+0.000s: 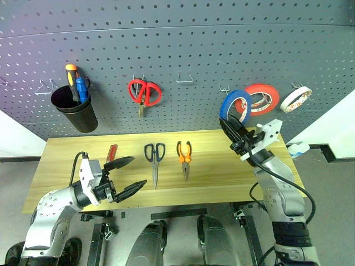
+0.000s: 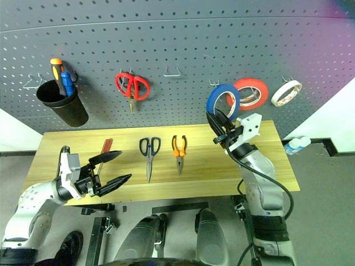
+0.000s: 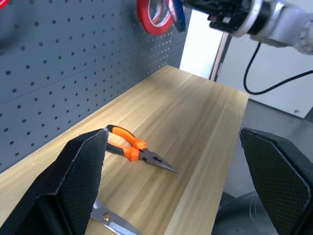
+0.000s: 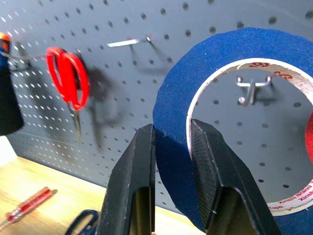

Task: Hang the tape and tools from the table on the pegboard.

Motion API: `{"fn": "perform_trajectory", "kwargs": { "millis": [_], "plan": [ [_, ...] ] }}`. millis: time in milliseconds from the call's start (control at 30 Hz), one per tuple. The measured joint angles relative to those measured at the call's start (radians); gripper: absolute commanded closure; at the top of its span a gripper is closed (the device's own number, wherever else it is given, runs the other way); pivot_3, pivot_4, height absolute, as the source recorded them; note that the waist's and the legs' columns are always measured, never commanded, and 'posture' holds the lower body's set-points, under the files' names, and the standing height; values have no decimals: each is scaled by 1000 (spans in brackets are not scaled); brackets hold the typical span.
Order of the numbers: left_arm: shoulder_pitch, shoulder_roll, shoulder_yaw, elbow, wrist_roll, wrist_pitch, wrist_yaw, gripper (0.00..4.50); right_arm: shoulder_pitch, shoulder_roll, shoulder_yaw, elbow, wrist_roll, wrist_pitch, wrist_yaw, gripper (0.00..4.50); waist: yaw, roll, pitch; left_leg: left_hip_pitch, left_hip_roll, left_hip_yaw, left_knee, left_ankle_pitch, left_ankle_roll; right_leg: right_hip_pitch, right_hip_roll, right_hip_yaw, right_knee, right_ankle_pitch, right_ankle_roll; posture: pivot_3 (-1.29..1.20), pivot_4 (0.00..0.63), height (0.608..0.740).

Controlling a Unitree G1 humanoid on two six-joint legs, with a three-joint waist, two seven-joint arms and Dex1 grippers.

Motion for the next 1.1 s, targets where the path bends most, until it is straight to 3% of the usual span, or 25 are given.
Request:
{"fn": "perform_trajectory", "kwargs": {
  "millis": [167,533,833,1000,1100],
  "plan": [
    [17,-1,0,-34,0,7,25,0,-56,-9,26,145,-106,-104,13,3816,0,0,0,0,0,0,0,0,0,0,0,0,0,1,0,-71,207,740],
    [44,-2,0,-68,0,26,50,0,-70,-24,35,276,-171,-170,38,32,2,0,0,0,0,0,1,1,-1,0,0,0,0,2,0,-68,216,740],
    [76,0,14,-83,-1,27,54,0,77,-25,59,148,-138,-17,41,11,1,0,0,0,0,0,1,1,-1,0,0,1,0,2,0,-59,222,740],
    [92,14,52,-84,-2,27,68,0,101,-17,105,70,-172,189,-54,11,3,0,0,0,2,0,1,1,-2,0,0,1,0,3,-2,-45,230,740],
    [103,14,64,-84,-2,27,72,0,89,47,121,30,-170,355,-147,11,3,0,0,0,3,0,1,1,-2,0,1,1,0,3,-3,-28,231,740]
  ]
}}
